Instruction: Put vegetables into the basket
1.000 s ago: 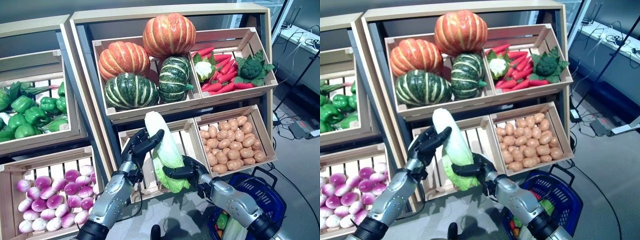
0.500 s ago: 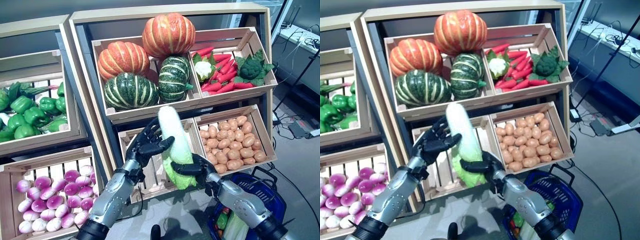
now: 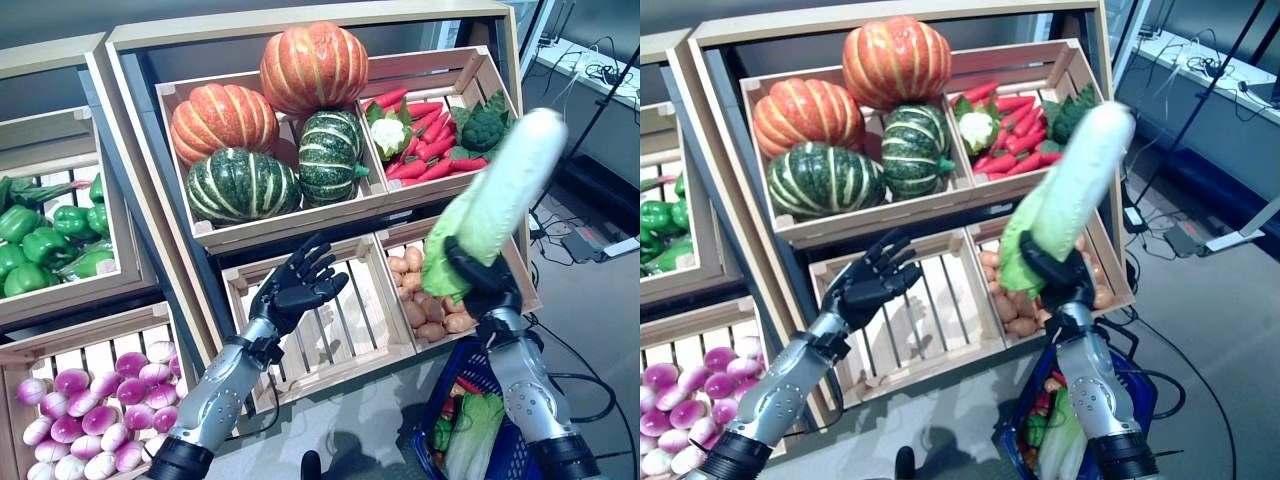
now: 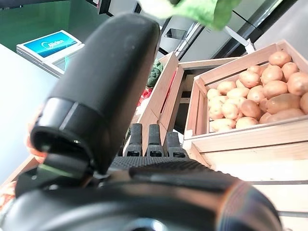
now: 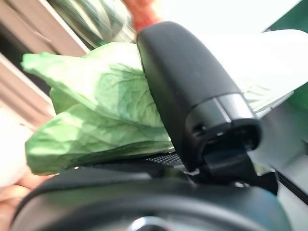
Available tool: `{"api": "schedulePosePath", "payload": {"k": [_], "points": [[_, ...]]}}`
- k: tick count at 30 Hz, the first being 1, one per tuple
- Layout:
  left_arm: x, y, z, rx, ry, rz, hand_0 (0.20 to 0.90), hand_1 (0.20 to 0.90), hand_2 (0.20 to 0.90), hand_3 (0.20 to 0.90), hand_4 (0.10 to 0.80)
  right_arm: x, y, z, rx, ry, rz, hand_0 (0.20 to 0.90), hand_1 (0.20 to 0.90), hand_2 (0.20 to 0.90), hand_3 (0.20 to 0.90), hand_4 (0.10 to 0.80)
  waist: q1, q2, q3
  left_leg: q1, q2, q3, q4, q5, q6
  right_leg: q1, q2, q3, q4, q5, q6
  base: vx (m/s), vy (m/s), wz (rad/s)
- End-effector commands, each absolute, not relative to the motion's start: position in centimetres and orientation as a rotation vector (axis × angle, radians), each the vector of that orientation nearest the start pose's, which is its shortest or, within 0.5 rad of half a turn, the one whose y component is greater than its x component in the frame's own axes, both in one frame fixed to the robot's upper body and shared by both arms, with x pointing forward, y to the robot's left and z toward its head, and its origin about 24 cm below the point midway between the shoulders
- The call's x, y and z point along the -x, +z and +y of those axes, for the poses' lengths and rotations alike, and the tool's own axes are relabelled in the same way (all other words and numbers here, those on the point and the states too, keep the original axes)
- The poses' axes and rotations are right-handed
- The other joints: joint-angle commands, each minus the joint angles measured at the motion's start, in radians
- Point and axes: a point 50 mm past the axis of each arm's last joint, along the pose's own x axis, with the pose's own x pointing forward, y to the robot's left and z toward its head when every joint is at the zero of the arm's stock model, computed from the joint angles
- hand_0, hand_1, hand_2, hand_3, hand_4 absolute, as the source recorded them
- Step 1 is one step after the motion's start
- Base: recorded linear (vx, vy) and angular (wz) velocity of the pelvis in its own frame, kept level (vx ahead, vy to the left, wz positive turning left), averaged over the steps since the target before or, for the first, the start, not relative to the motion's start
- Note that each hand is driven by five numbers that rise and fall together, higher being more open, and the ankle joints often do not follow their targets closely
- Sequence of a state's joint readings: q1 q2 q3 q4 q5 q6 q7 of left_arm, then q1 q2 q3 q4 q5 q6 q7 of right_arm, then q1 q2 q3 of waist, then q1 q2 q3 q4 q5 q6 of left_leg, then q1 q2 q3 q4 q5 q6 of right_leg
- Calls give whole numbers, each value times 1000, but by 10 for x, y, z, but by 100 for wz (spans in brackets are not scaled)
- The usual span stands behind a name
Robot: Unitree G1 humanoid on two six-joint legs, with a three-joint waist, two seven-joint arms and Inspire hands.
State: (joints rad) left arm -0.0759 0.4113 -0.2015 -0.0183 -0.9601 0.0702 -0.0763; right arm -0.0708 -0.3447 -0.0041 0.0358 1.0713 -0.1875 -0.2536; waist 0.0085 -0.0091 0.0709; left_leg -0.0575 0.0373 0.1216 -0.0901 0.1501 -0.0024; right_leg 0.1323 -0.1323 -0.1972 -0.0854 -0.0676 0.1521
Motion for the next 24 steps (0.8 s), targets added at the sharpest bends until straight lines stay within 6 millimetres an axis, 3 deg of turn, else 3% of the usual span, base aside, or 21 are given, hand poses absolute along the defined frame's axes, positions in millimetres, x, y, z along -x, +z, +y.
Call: {"api": "schedulePosePath", "payload": {"k": [1,7,15,19,24], "points": [[-280,98,186,590,-323,-106,900,900,900,900,800,-257,103,-280,-833,-555,-439,300,300,300,300,400,-17,-21,-38,106,40,29,3,-167,-44,-75,-46,23,-2,122,10,-20,-52,-5],[-278,97,186,652,-320,-93,900,900,900,900,800,-238,61,-324,-822,-878,-324,300,300,300,300,400,-15,-21,-27,92,41,24,3,-164,-49,-82,-34,16,-2,123,3,-13,-57,-4],[-280,105,180,665,-360,-123,900,900,900,900,800,-230,17,-344,-861,-1060,-146,300,300,300,300,400,9,-10,39,43,45,11,3,-140,-49,-149,-15,14,58,101,-21,-81,-66,-8],[-286,123,173,654,-419,-216,900,900,900,900,800,-241,19,-348,-896,-1041,-157,300,300,300,300,400,22,-1,145,-50,46,0,82,-131,-50,-233,-7,21,155,70,-46,-250,-76,-1],[-290,151,160,653,-517,-339,900,900,900,900,800,-266,41,-345,-862,-940,-219,300,300,300,300,400,28,14,283,-275,43,-35,364,-185,-54,-415,-13,32,383,14,-85,-253,-46,6]]}}
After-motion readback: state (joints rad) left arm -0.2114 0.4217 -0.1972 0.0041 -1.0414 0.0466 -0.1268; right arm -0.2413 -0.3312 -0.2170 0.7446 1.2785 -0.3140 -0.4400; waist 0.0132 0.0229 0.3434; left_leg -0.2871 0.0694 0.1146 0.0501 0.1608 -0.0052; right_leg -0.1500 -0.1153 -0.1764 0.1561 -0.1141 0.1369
